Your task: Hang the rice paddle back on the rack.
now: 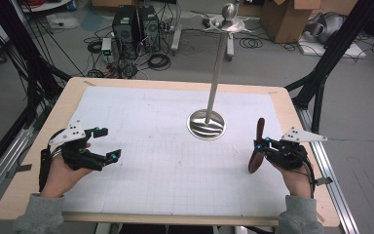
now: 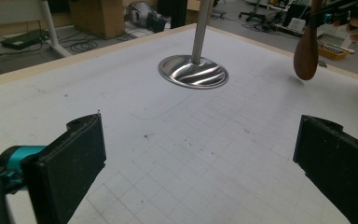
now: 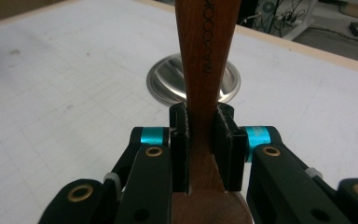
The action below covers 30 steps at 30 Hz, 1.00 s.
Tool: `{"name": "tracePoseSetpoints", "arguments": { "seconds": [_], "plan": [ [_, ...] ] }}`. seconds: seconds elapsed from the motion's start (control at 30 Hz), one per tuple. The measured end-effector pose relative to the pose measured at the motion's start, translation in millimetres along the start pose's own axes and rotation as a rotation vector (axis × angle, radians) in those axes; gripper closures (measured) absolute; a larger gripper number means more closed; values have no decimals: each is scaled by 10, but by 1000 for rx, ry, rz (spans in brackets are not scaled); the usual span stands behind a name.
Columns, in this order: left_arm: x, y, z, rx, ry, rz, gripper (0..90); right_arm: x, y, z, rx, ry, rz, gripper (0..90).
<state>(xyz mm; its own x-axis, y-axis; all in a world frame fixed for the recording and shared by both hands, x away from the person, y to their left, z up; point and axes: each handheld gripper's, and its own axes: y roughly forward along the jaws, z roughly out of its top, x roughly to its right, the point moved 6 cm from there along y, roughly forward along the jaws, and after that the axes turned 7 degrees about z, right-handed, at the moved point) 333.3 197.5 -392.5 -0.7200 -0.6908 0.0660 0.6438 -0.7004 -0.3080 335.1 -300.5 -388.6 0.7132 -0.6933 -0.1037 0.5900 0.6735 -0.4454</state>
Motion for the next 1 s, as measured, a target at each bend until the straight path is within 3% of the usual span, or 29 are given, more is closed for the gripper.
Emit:
{"name": "tracePoseSetpoints", "arguments": {
  "seconds": [0.2, 0.37, 1.0],
  "plan": [
    [0, 0, 1, 2, 1, 7, 27, 33, -53, 63, 26, -5, 3, 778],
    [2, -1, 1, 1, 2, 5, 27, 73, -117, 168, 74, 20, 28, 778],
    [-4, -2, -7, 0, -2, 3, 27, 62, -120, 555, 63, -45, 47, 778]
  ]
}}
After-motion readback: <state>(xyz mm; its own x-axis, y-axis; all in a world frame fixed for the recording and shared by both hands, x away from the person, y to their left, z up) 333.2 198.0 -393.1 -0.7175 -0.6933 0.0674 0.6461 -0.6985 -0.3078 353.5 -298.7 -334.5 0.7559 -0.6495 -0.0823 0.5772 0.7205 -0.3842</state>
